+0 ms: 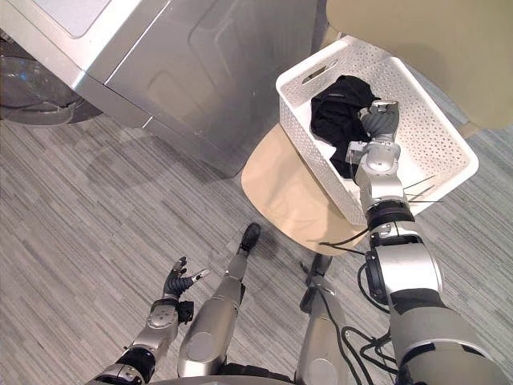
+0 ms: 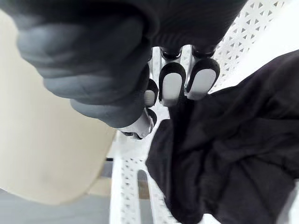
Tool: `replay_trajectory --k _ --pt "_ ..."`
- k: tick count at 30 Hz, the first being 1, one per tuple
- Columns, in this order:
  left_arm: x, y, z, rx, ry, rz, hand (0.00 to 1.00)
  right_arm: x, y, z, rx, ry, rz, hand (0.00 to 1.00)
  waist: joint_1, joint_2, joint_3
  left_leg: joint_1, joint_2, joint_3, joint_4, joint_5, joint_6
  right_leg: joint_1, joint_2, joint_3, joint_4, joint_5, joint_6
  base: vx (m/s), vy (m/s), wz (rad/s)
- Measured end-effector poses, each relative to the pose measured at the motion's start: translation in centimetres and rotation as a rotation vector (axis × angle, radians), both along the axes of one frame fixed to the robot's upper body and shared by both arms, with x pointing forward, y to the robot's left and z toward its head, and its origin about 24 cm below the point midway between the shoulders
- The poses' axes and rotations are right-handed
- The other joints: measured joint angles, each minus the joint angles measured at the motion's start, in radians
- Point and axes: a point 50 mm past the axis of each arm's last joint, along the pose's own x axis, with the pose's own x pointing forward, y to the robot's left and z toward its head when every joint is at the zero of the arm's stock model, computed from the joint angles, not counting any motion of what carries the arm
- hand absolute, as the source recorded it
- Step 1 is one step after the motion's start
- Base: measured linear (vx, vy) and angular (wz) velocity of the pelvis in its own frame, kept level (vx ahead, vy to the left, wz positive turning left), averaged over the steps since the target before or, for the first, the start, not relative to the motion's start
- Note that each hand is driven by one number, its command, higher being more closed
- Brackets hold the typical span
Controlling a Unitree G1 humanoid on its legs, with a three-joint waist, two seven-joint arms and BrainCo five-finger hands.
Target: Pick up the laundry basket with both hands and put the clothes into the washing machine.
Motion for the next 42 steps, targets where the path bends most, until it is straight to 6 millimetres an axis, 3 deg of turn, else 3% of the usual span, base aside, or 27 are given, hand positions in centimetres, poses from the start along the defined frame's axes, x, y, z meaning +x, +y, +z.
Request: replay_trajectory --k 4,5,10,13,20,24,28,31,38,42 --pt "-0.2 0.4 -0.1 -0.005 0.004 0.026 0.0 -0.8 -0.1 -1.3 0.117 -0.039 0.021 1.0 -0.012 -0.009 -0.005 0.011 0.001 0.007 0.0 -0.002 0.004 0.008 0.0 0.005 0.0 0.0 0.0 0.01 -0.045 -0.03" --pt "-0.4 0.6 -0.2 -0.006 0.01 0.036 0.0 -1.0 0.1 -1.6 0.13 -0.05 0.031 0.0 -0.02 -0.01 -0.005 0.02 0.001 0.009 0.0 -0.003 0.005 0.016 0.0 0.006 0.0 0.0 0.001 0.01 -0.052 -0.07" --pt "-1.7 0.9 -0.9 -0.013 0.049 0.034 0.0 -1.2 0.7 -1.6 0.032 -0.045 0.038 0.0 -0.029 -0.04 -0.027 0.036 0.002 0.039 -0.001 -0.011 0.017 0.018 0.004 0.034 -0.004 0.0 0.001 0.0 -0.042 -0.15" --pt "-1.9 0.9 -1.1 -0.012 0.057 0.035 0.0 -1.3 0.9 -2.0 -0.155 0.022 0.015 0.0 -0.03 -0.058 -0.047 0.036 0.004 0.039 -0.001 -0.011 0.017 0.019 0.007 0.034 -0.007 0.001 0.0 0.01 -0.047 -0.01" --pt "-2.5 1.2 -1.4 -0.002 0.075 0.038 0.0 -0.2 3.5 -1.8 -0.729 0.152 0.046 0.0 -0.027 -0.061 -0.061 0.038 0.007 0.041 -0.001 -0.011 0.018 0.042 0.016 0.032 -0.056 0.026 0.003 0.01 -0.025 -0.01" --pt "-2.5 1.2 -1.3 0.002 0.071 0.031 0.0 0.6 3.5 -1.0 -0.979 0.202 0.012 0.0 -0.023 -0.06 -0.062 0.034 0.005 0.036 -0.001 -0.01 0.018 0.051 0.016 0.024 -0.074 0.036 0.004 0.01 -0.023 0.04" --pt "-2.4 1.4 -1.3 0.012 0.066 0.023 0.0 1.1 1.9 -0.4 -1.191 0.301 -0.063 0.0 -0.021 -0.056 -0.065 0.004 0.004 0.003 0.0 -0.009 0.018 0.048 0.016 -0.011 -0.091 0.04 0.005 0.02 -0.041 0.19" --pt "-2.4 1.5 -1.2 0.021 0.06 0.018 0.0 1.2 0.9 -0.2 -1.238 0.35 -0.102 0.0 -0.018 -0.056 -0.065 -0.008 0.004 -0.014 0.0 -0.009 0.017 0.047 0.016 -0.028 -0.095 0.04 0.005 0.03 -0.038 0.18" --pt "-1.7 1.1 -0.7 0.03 0.03 -0.023 0.0 1.1 -2.0 2.1 -1.363 0.412 -0.223 0.0 0.025 -0.04 -0.064 -0.063 -0.001 -0.048 0.0 -0.001 0.004 0.014 0.014 -0.063 -0.104 0.036 0.006 0.04 -0.052 0.12" --pt "-1.0 0.0 -0.4 0.034 0.013 -0.081 0.0 0.9 -2.8 1.9 -1.426 0.448 -0.227 0.0 0.06 -0.009 -0.061 -0.093 -0.004 -0.076 0.0 0.004 -0.002 -0.006 0.012 -0.086 -0.095 0.021 0.006 0.03 -0.062 0.17"
